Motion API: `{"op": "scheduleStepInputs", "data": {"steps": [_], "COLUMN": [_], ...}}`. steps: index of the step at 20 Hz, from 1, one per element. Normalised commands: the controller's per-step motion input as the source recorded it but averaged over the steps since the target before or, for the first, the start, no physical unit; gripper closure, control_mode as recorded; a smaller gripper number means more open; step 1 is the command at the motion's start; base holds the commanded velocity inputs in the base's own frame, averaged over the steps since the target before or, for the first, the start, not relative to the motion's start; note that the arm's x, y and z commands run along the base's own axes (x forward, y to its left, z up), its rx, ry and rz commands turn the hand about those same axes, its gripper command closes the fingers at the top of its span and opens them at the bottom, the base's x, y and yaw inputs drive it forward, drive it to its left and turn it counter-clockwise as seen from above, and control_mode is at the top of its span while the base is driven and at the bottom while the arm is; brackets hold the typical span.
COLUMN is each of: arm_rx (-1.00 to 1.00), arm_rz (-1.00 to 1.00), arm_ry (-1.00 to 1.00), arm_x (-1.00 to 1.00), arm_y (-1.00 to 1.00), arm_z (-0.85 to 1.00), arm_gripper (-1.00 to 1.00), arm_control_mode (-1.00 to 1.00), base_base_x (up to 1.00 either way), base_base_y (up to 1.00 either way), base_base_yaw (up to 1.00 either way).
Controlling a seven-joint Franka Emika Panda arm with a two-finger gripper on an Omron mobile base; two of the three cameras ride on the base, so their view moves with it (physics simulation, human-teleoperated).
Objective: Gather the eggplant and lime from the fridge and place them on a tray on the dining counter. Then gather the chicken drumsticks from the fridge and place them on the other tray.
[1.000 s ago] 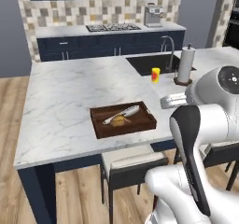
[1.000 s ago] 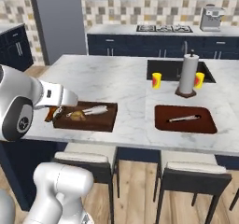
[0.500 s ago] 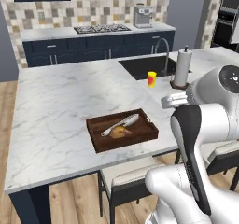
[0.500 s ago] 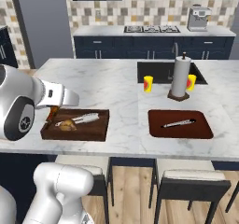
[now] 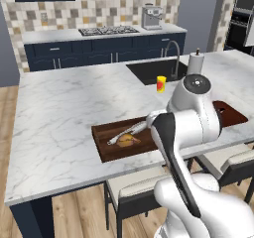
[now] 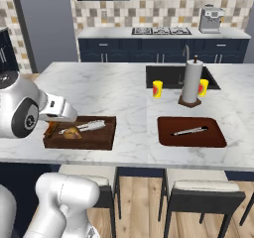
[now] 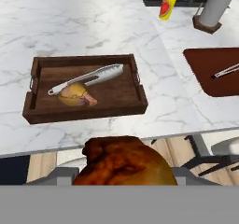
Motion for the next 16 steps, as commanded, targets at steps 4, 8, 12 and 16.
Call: {"op": "scheduleStepInputs", "data": {"steps": [4,8,12,16], "arm_rx": [0.07,0.08,0.05,0.00], "arm_rz": [0.00,0.02,0.05,0.08], "arm_ry": [0.12,0.13,0.09,0.00], "arm_x": [1.00,1.00,1.00,1.00], "arm_y": [0.00,0.00,0.00,0.00], "arm_z": [-0.38,-0.57,-0.63,-0.60], "arm_gripper": [1.00,1.00,1.00,1.00], "arm_control_mode": [-1.00,-1.00,-1.00,-1.00], "base_base_x": [0.00,0.00,0.00,0.00], "base_base_y": [0.00,0.00,0.00,0.00], "base_base_yaw": [0.00,0.00,0.00,0.00]}}
